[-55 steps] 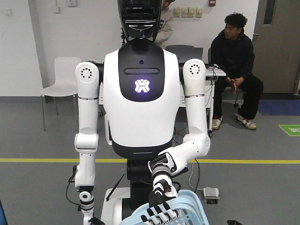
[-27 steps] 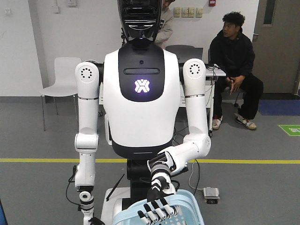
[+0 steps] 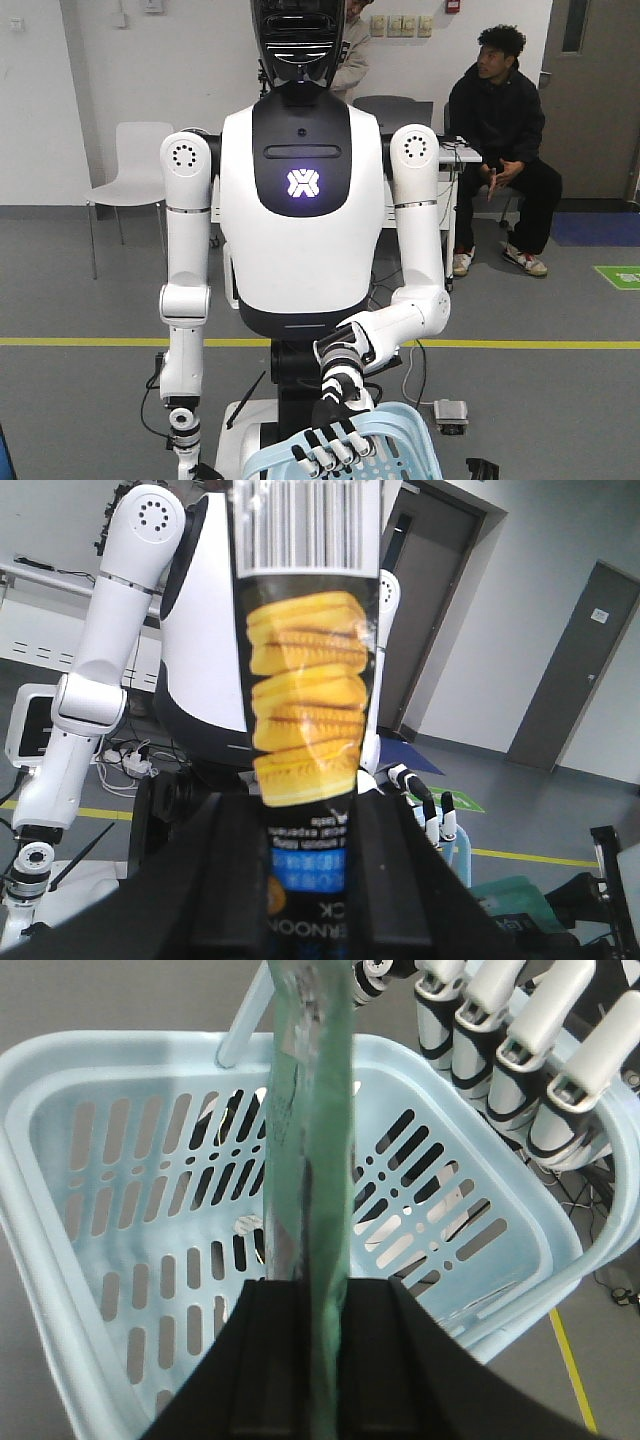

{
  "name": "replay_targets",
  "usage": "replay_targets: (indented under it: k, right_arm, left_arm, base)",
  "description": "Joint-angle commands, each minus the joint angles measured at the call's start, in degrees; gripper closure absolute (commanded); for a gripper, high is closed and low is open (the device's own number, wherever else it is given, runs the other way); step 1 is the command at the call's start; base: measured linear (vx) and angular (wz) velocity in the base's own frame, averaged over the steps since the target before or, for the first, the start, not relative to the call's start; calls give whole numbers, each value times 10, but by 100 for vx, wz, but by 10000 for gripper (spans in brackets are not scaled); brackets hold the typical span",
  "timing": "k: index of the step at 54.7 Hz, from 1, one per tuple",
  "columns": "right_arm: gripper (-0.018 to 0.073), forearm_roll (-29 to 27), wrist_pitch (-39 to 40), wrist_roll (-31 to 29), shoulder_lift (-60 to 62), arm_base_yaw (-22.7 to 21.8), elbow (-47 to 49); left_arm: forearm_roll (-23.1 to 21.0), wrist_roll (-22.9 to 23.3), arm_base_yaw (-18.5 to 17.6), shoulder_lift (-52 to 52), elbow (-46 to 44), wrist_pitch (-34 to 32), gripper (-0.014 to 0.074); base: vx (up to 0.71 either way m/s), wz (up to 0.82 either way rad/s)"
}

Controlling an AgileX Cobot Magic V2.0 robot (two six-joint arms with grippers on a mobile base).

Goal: Pick snacks and fruit into basket
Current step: 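Open the right gripper to drop the teal bag into the basket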

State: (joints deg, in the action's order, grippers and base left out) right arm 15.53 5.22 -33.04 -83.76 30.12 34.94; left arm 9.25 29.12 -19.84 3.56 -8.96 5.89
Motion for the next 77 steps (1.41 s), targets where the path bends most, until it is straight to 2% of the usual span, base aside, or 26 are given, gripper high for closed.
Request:
replay_targets:
  k: [1, 29, 39, 50, 62, 69, 77]
  right_arm:
    - [564, 1, 50, -5, 17, -3, 17]
    - [549, 1, 91, -5, 16, -3, 17]
    - [511, 3, 111, -5, 10, -3, 17]
    - [392, 3, 119, -5, -26, -3, 17]
    - [189, -7, 151, -5, -40, -3, 17]
    - [84, -47, 186, -5, -40, -3, 17]
    - [45, -102, 207, -5, -40, -3, 17]
  left_arm:
    - [-2, 0, -2, 7, -19, -54, 594]
    - [-2, 0, -2, 7, -19, -54, 594]
    - [-2, 0, -2, 7, -19, -54, 594]
    - [-2, 0, -2, 7, -19, -54, 594]
    - [-2, 0, -2, 7, -19, -54, 594]
    - [-2, 0, -2, 7, -19, -54, 594]
    - [-2, 0, -2, 7, -19, -54, 594]
  base:
    - [0, 0]
    - [0, 0]
    - [0, 0]
    - [0, 0]
    - [0, 0]
    - [0, 0]
    - [0, 0]
